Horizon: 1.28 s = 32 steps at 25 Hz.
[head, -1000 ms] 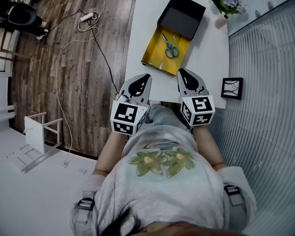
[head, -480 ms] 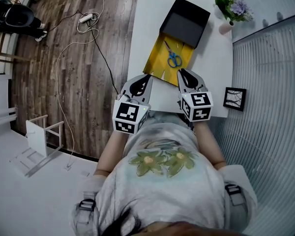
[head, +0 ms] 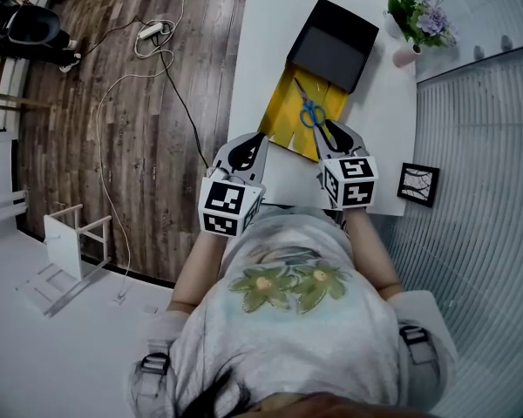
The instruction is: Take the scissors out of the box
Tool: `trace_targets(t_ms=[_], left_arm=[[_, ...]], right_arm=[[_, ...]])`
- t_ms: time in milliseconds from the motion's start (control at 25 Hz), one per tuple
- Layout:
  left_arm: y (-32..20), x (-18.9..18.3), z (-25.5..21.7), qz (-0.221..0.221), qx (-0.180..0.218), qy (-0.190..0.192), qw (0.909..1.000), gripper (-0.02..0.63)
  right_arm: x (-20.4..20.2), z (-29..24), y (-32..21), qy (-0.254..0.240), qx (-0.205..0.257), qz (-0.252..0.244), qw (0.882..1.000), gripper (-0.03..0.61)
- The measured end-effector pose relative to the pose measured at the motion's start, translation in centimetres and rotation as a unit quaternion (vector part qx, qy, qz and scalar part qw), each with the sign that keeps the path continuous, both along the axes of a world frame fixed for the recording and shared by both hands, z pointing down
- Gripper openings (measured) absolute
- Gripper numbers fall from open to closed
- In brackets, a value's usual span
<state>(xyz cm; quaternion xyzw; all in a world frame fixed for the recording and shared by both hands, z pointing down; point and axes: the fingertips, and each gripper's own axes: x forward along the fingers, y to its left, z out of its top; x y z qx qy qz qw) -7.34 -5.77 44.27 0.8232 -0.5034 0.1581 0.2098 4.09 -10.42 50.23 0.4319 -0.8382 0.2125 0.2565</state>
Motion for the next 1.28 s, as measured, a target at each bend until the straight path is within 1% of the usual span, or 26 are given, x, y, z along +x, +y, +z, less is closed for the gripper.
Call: trace_targets(t_ms=[640,960,1280], left_arm=[[-1.7,-0.7,2.7,-0.006,-0.026,0.005,0.9996,0.006],[-2.5,-0.5,3.6,-0.003,-0.036,0.002,0.9993,0.006],[-3.2,-1.3,4.8,-0.009,-0.050,-0.009,0.9987,0.006]], right_arm=[[-1.0,3.8,-1.9,0.024,-0.037,-0.013,0.999,0.091],[-0.9,6.7,-2.5,0.046,-0.074,-0.015,0.996,0.091],[-1.0,9.4,-3.4,0.073,-0.105,-0.011,0.992,0.091]])
